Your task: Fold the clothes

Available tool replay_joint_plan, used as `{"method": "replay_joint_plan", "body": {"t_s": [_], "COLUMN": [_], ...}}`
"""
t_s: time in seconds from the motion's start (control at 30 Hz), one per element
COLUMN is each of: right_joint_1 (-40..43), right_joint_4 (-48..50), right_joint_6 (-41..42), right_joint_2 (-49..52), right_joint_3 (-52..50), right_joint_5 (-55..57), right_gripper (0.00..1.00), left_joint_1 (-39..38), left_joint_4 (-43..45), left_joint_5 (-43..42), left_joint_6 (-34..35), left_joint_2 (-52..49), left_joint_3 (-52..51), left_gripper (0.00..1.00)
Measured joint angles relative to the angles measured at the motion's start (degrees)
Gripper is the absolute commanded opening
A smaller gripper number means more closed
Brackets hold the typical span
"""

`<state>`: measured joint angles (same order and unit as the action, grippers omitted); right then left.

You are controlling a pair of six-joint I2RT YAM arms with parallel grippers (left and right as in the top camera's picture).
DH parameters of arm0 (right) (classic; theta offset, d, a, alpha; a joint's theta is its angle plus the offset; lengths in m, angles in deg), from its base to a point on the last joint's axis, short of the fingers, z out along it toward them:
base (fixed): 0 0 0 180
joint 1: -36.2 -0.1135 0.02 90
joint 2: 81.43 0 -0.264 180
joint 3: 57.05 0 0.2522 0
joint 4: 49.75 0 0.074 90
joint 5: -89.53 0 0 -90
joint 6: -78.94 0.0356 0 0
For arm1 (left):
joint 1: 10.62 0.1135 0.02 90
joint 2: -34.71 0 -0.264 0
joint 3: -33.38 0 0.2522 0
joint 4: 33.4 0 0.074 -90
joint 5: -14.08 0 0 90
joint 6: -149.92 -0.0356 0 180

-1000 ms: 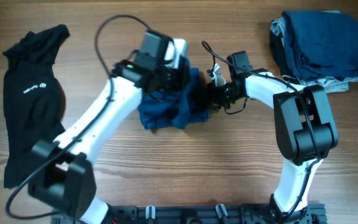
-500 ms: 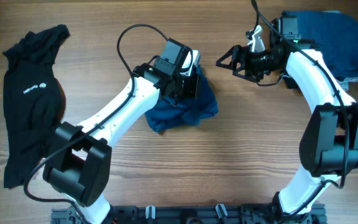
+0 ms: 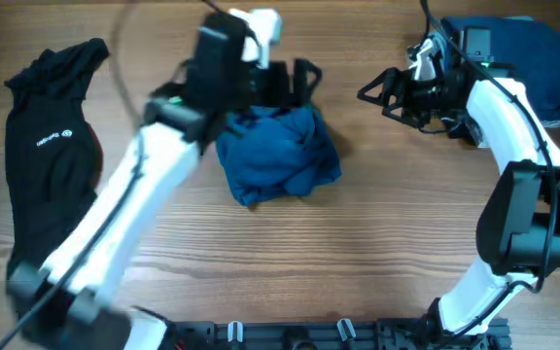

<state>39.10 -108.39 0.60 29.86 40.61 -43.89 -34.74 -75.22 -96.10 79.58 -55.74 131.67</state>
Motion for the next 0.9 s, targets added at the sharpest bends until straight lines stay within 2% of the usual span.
{"method": "replay_joint_plan", "body": {"t_s": [0.07,0.17,0.33,0.43,0.57,0.73,0.9], "right_joint_1": [-3.74,-11.76,-20.09,-24.22,-34.47,-36.79,-36.94], "right_joint_4": [-0.96,0.37,2.29,3.28,5.14,6.80,6.99], "right_joint_6": [-3.08,-9.14,-15.98,-24.02,-31.74,-34.18,-34.67], "right_joint_2": [0.00,-0.44,-7.13,-11.61,-9.86,-4.83,-1.03], "right_joint_3": [0.00,0.00,1.95,5.29,5.62,5.62,5.62], "right_joint_5": [0.00,1.95,9.68,11.58,14.51,15.72,13.14], "right_gripper": [0.78,0.82,0.86,0.85,0.78,0.71,0.54], "left_joint_1": [5.38,19.08,31.67,33.35,34.16,36.87,36.96], "left_joint_4": [-0.15,-5.29,-17.79,-18.53,-18.47,-18.86,-19.23], "left_joint_5": [0.79,1.70,2.38,2.36,2.36,2.36,2.36], "left_joint_6": [1.60,3.89,4.66,3.52,1.64,1.40,1.38], "left_joint_2": [8.13,16.83,15.76,12.44,9.68,9.33,8.90], "left_joint_3": [0.68,1.38,1.81,1.79,1.79,1.79,1.79], "left_gripper": [1.00,1.00,1.00,1.00,1.00,1.00,1.00]}}
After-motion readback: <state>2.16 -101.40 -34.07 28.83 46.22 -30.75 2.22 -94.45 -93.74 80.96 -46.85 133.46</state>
